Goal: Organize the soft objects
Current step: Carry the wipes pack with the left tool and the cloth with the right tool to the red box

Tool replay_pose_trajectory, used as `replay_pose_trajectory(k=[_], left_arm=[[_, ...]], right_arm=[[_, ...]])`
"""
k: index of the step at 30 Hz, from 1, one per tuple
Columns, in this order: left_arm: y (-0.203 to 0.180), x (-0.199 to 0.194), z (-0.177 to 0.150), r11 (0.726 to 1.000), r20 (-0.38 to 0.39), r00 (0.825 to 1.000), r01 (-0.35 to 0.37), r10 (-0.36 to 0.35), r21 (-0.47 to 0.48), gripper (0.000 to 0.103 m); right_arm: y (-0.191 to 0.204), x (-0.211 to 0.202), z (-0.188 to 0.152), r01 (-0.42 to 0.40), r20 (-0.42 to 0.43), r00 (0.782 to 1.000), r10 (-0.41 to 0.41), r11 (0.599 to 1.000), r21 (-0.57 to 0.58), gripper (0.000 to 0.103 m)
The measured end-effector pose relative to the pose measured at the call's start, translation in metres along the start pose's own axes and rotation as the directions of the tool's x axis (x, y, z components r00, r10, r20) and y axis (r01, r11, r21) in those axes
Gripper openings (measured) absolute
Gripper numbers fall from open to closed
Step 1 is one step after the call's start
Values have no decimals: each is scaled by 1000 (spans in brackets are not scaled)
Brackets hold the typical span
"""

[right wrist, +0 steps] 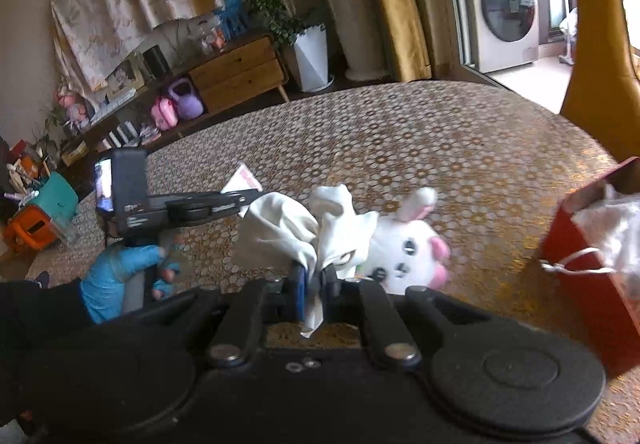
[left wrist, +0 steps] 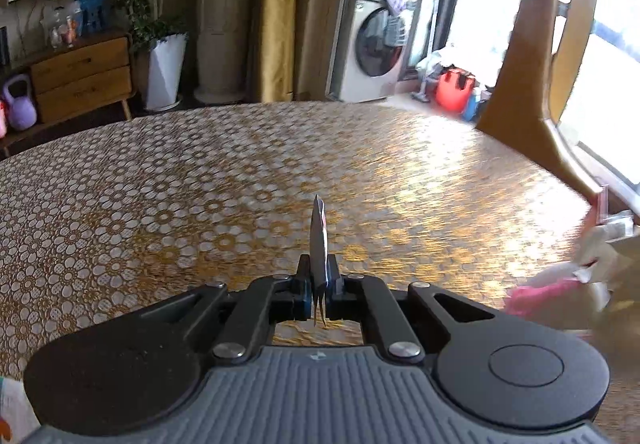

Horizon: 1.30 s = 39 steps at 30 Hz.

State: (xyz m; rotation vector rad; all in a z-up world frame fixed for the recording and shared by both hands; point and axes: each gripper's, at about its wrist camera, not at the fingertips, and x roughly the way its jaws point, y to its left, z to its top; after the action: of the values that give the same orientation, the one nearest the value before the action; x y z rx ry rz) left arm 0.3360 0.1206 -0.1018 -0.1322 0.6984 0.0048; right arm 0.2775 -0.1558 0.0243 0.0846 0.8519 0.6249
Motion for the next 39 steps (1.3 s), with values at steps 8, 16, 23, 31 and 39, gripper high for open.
replay_pose_trajectory(k=[8,16,23,31,39], left_arm=[[-47,-53,11,995,26,995,90,-91,42,5],[-119,-85,24,973,19,978,203,-206,110,5],[-191,-94,27,935,-27,954,298,-299,191,5],[-269,-81,26,887,-108,935,356,-339,294,5],[-326,-43,30,861,-210,912,404,-353,310,5]], right_arm=[[-33,-46,-5,59,68,996,-62,997,47,7],[-73,-89,-6,126,134,982,-136,989,83,7],[-114,-118,7,183,167,965,-200,977,113,7],[-153,-120,13,234,172,951,-258,961,148,7],[-183,-101,21,247,162,946,-280,948,200,7]])
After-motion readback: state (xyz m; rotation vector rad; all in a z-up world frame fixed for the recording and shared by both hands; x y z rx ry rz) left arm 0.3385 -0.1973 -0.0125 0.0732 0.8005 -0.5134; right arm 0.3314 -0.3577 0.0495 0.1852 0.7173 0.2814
